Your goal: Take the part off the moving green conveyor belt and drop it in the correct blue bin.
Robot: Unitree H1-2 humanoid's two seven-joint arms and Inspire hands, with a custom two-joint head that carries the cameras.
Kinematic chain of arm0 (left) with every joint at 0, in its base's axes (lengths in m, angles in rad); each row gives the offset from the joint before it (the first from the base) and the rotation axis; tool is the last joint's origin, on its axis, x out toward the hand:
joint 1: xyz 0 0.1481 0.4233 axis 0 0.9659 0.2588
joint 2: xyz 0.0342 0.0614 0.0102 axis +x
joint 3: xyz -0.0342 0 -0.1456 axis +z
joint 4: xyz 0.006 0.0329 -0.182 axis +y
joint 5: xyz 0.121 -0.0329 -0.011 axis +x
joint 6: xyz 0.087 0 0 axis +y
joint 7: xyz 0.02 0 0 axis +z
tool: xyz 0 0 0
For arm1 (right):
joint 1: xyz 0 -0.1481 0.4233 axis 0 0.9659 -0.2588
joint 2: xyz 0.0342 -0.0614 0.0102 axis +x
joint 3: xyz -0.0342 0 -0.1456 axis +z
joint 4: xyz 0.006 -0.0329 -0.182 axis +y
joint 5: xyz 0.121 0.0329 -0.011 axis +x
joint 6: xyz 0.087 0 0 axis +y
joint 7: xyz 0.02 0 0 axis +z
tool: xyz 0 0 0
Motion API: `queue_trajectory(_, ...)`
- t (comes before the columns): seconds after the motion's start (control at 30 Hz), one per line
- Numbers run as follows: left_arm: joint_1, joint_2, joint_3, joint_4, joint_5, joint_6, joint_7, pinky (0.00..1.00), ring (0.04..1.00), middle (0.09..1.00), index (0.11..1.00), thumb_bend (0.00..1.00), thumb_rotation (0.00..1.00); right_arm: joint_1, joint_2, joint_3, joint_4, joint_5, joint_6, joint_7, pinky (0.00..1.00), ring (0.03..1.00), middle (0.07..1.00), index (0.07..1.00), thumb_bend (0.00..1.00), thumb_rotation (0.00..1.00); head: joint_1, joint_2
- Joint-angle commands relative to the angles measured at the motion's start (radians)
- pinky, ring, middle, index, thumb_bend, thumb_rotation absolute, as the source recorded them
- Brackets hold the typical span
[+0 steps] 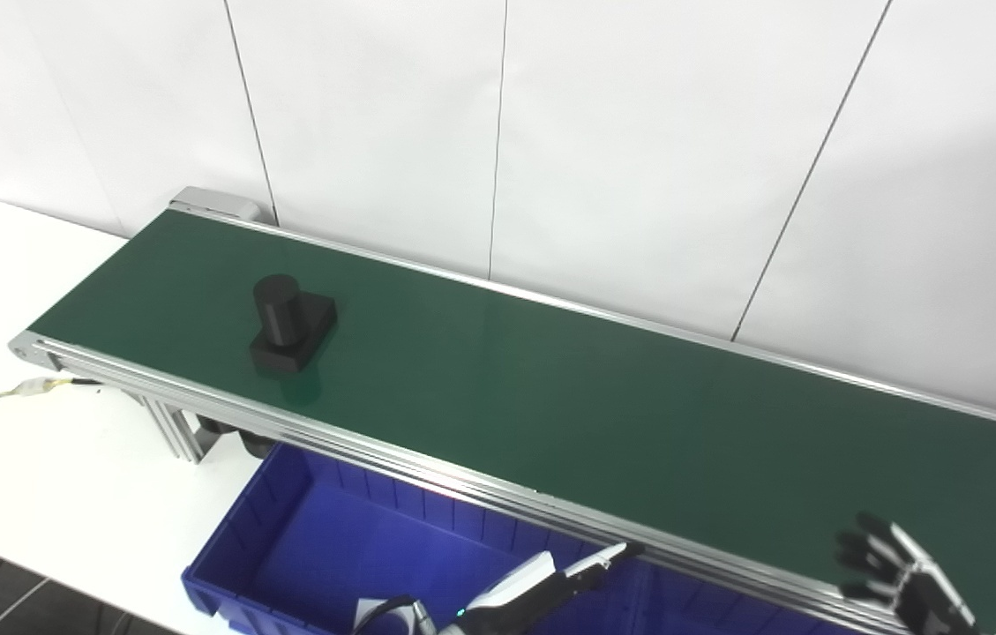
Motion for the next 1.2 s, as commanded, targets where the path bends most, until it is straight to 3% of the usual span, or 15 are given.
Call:
queue_trajectory(0.0, -0.02, -0.013, -0.003, -0.024, -0.001, -0.028, 0.019, 0.88, 0.979, 1.0, 1.0, 0.92, 0.48, -0.017, -0.014, -0.013, -0.034, 0.02, -0.006, 0.003, 0.67, 0.794, 0.837, 0.89, 1.0, 0.36, 0.001, 0.001)
queue_trajectory(0.37, -0.022, -0.02, -0.004, -0.016, -0.013, -0.02, 0.013, 0.91, 0.995, 1.0, 1.0, 0.92, 0.45, -0.093, -0.031, -0.028, -0.024, 0.035, 0.034, 0.012, 0.71, 0.825, 0.85, 0.891, 1.0, 0.39, 0.01, 0.002)
queue_trajectory(0.6, -0.026, -0.023, -0.001, -0.014, -0.002, -0.015, 0.02, 0.88, 0.977, 1.0, 1.0, 0.92, 0.46, -0.158, -0.051, -0.023, -0.018, 0.044, 0.129, 0.035, 0.75, 0.847, 0.863, 0.889, 1.0, 0.22, 0.009, 0.0)
queue_trajectory(0.9, -0.042, -0.023, 0.002, 0.013, -0.002, -0.031, 0.025, 0.85, 0.965, 1.0, 1.0, 0.92, 0.47, -0.227, -0.05, -0.019, -0.006, 0.046, 0.198, 0.046, 0.79, 0.867, 0.876, 0.892, 1.0, 0.16, 0.01, -0.009)
queue_trajectory(1.0, -0.047, -0.024, 0.001, 0.021, -0.004, -0.03, 0.024, 0.85, 0.963, 1.0, 1.0, 0.92, 0.46, -0.251, -0.056, -0.008, -0.011, -0.031, 0.204, 0.033, 0.74, 0.825, 0.852, 0.882, 1.0, 0.26, 0.009, -0.01)
queue_trajectory(1.17, -0.053, -0.029, 0.001, 0.027, -0.001, -0.024, 0.026, 0.85, 0.967, 1.0, 1.0, 0.93, 0.46, -0.282, -0.048, 0.004, 0.024, -0.085, 0.165, 0.027, 0.7, 0.799, 0.84, 0.877, 1.0, 0.26, 0.008, -0.015)
